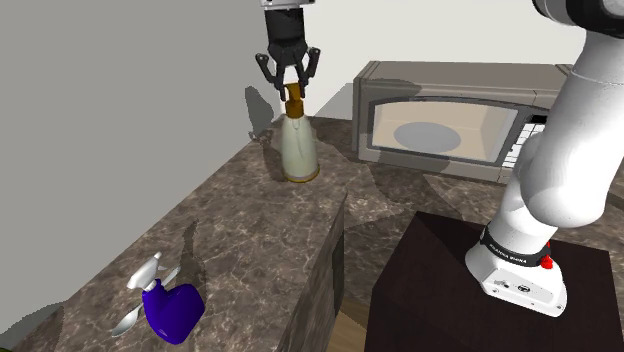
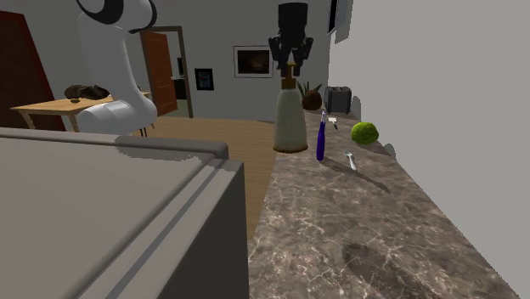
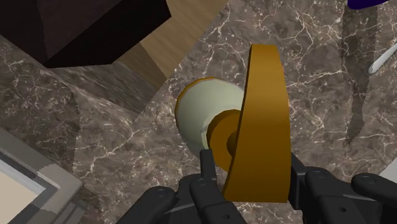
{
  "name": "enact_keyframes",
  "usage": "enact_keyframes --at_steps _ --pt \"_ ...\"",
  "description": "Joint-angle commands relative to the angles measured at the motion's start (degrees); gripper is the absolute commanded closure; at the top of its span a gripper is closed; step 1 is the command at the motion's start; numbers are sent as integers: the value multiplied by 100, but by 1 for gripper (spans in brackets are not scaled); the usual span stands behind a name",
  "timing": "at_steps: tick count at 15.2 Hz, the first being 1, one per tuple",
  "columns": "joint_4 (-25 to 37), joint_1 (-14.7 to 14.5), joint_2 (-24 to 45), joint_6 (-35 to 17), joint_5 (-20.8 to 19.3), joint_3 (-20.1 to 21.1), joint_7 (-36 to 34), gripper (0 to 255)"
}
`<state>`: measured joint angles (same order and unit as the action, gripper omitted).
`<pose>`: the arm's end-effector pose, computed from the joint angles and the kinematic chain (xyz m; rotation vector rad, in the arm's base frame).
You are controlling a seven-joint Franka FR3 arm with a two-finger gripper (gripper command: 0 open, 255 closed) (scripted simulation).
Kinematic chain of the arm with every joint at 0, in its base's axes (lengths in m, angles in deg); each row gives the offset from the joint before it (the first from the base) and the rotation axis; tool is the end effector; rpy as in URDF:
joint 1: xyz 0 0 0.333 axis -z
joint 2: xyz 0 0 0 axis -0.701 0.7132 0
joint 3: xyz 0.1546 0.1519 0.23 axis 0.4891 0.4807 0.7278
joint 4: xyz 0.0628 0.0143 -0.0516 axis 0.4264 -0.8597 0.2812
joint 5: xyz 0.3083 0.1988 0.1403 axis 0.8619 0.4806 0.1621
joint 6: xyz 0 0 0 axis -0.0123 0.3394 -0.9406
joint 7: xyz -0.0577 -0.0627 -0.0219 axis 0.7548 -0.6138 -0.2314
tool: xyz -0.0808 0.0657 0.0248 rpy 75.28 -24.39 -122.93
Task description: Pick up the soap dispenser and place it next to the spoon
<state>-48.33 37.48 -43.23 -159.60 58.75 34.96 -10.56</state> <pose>0.5240 0.1737 0.6382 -2.9731 0.8697 0.0411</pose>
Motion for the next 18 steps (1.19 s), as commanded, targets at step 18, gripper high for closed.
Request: enact_keyframes --at_steps 18 --pt "1360 -1518 2143 -787 -741 888 -2309 255"
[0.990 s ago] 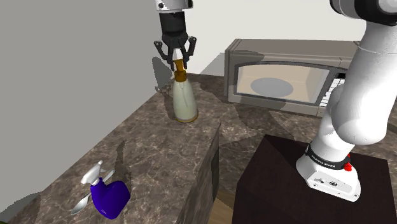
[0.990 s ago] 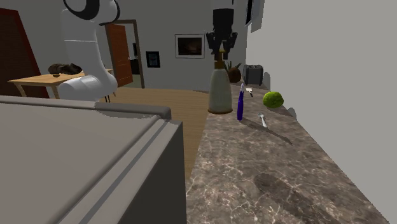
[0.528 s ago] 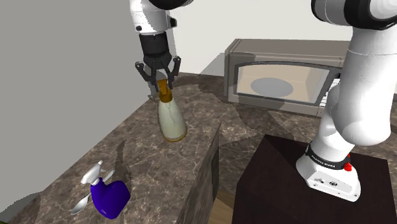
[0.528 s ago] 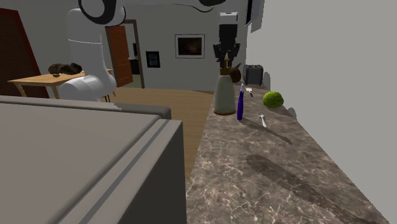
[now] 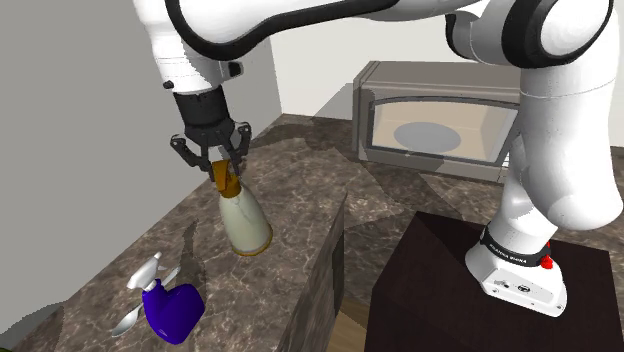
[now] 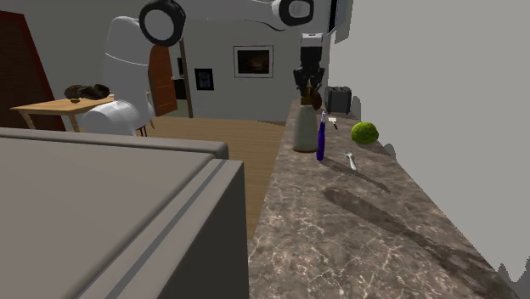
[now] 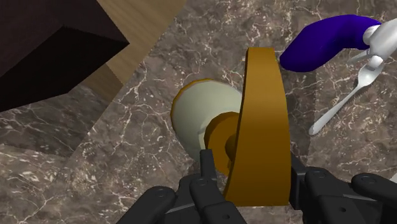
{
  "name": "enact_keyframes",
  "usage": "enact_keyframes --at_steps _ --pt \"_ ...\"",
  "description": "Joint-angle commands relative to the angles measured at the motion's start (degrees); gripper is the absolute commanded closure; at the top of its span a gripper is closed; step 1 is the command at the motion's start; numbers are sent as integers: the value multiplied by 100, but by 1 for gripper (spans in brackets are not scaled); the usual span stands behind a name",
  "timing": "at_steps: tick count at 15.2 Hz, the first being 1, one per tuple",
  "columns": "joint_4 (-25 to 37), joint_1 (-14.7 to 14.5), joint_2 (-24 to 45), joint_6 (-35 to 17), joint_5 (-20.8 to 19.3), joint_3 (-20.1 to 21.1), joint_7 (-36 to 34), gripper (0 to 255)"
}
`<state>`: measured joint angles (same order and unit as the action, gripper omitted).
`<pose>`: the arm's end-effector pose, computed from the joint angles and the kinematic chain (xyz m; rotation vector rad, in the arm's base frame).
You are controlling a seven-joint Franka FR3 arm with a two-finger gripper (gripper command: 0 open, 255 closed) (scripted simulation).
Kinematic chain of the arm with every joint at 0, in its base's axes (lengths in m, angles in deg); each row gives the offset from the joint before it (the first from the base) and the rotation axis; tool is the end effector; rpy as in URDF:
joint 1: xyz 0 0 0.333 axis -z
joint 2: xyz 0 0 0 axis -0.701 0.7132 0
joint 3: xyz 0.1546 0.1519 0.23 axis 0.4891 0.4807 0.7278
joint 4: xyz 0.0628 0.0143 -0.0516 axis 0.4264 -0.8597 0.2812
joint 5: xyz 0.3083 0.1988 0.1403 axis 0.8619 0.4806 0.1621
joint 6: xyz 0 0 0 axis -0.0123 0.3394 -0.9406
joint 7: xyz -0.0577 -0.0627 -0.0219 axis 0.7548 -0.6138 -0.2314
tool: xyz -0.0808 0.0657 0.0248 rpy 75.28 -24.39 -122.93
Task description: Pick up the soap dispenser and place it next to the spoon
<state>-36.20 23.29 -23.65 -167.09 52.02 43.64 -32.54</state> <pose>0.5274 0.3956 0.5519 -2.9733 0.8696 0.0400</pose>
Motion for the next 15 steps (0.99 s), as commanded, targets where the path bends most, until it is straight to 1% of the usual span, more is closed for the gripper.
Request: enact_keyframes --at_steps 1,4,7,8,15 --pt "323 -207 358 -30 -131 36 -217 255" --pt "954 -556 925 47 -324 59 -510 255" --pt "1810 -955 1600 232 -519 43 -756 255" --pt "1854 -976 1632 244 -525 38 -765 255" --pt "1088 -864 1502 -385 -499 41 -778 255"
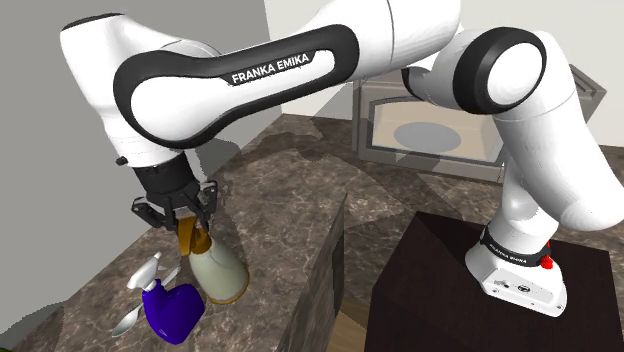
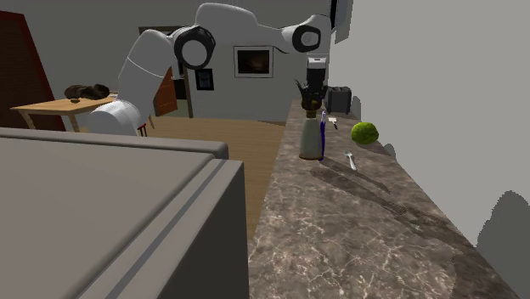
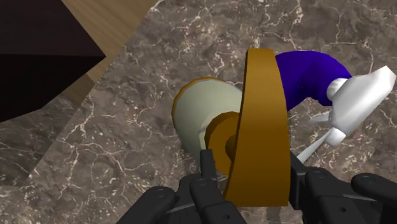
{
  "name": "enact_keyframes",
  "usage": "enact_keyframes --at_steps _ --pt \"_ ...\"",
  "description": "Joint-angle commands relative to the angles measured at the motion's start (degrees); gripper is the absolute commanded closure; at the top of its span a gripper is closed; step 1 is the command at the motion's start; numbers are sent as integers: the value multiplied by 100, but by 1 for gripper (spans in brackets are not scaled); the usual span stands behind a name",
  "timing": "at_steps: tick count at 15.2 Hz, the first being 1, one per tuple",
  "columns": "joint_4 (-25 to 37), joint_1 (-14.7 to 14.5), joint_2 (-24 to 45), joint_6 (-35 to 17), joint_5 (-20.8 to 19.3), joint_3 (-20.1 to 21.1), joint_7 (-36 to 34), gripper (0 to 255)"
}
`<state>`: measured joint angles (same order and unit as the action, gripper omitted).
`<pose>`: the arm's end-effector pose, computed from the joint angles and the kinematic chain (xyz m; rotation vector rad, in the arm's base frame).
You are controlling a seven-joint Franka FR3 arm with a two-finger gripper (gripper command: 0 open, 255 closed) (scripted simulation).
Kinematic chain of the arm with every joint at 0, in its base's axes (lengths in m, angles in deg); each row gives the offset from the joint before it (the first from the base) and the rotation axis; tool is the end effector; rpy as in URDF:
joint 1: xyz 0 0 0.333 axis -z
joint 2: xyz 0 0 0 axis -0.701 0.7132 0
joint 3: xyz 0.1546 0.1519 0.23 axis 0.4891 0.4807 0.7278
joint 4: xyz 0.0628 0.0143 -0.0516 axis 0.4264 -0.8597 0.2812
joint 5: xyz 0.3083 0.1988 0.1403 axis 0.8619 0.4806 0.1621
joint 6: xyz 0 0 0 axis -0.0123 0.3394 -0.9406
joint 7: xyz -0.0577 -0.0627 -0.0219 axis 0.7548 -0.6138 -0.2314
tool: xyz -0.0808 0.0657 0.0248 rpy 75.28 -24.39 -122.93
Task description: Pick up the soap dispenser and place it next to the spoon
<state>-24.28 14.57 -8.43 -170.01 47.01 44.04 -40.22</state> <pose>0.5305 0.4950 0.4770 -2.9732 0.8714 0.0402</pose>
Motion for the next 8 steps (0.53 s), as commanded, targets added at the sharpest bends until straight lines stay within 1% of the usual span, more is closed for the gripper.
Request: enact_keyframes --at_steps 1,7,8 --pt "-196 20 -26 -175 3 2 -12 255" --pt "-675 73 -30 -645 -6 -8 -25 255" --pt "-678 74 -32 -646 -5 -8 -25 255"
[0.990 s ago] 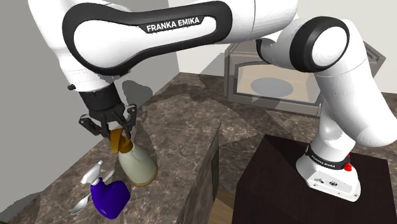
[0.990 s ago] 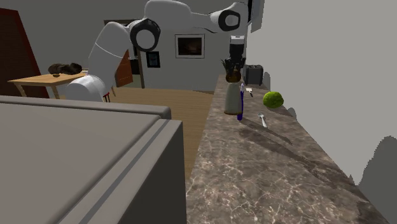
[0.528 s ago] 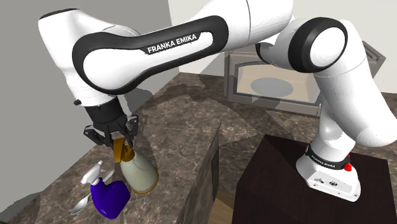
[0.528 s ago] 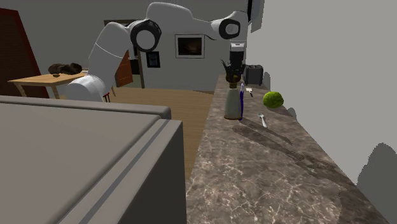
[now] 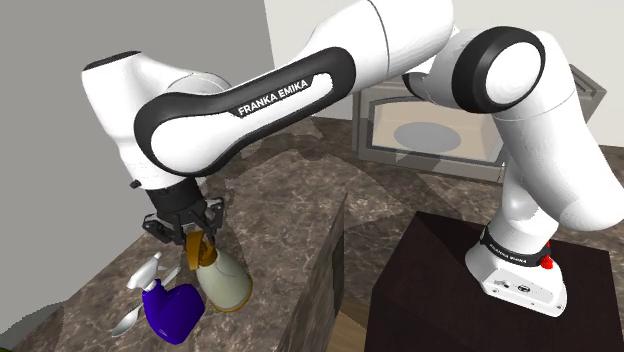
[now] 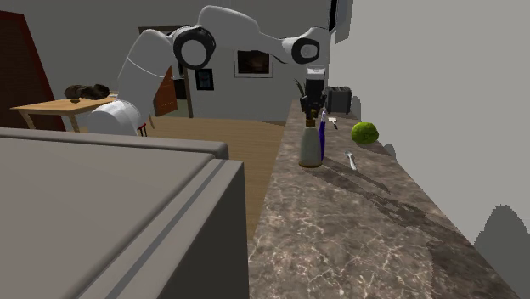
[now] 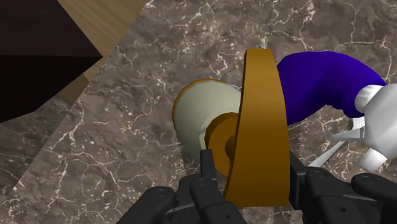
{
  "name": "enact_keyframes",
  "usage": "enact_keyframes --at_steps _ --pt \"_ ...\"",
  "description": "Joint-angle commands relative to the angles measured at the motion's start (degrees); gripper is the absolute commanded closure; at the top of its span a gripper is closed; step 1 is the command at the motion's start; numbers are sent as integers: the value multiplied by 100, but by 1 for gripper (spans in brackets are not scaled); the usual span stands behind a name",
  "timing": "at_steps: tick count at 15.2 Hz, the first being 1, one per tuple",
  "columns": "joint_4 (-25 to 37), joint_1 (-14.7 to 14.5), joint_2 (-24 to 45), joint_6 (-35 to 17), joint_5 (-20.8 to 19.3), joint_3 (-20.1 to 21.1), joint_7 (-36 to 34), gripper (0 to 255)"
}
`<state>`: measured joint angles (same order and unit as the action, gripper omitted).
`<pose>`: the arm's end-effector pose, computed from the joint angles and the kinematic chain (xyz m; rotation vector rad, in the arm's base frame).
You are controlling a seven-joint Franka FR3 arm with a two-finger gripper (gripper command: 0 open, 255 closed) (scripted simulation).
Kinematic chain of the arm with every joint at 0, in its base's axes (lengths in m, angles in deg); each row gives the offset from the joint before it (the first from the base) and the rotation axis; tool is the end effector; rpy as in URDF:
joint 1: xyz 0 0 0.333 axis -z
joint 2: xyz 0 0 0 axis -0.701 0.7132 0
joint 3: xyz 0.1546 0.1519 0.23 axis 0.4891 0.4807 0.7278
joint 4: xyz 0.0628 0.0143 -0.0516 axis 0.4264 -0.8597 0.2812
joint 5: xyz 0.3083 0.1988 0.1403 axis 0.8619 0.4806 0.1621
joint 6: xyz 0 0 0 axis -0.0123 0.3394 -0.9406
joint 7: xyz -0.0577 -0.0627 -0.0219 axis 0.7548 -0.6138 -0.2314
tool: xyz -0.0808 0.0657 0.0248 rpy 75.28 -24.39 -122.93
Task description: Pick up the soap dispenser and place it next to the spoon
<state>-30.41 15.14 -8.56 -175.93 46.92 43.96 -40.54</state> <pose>0.5295 0.4967 0.4372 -2.9732 0.8715 0.0402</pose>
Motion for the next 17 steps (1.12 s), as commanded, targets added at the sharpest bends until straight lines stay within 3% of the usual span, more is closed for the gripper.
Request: enact_keyframes --at_steps 1,6,7,12,17 --pt "-62 17 -17 -53 3 -1 8 255" --pt "-61 16 -17 -53 3 -1 8 255" --pt "-63 17 -18 -53 3 -1 8 0" --pt "-63 17 -18 -53 3 -1 8 0" --pt "683 -52 -15 680 17 10 46 0"
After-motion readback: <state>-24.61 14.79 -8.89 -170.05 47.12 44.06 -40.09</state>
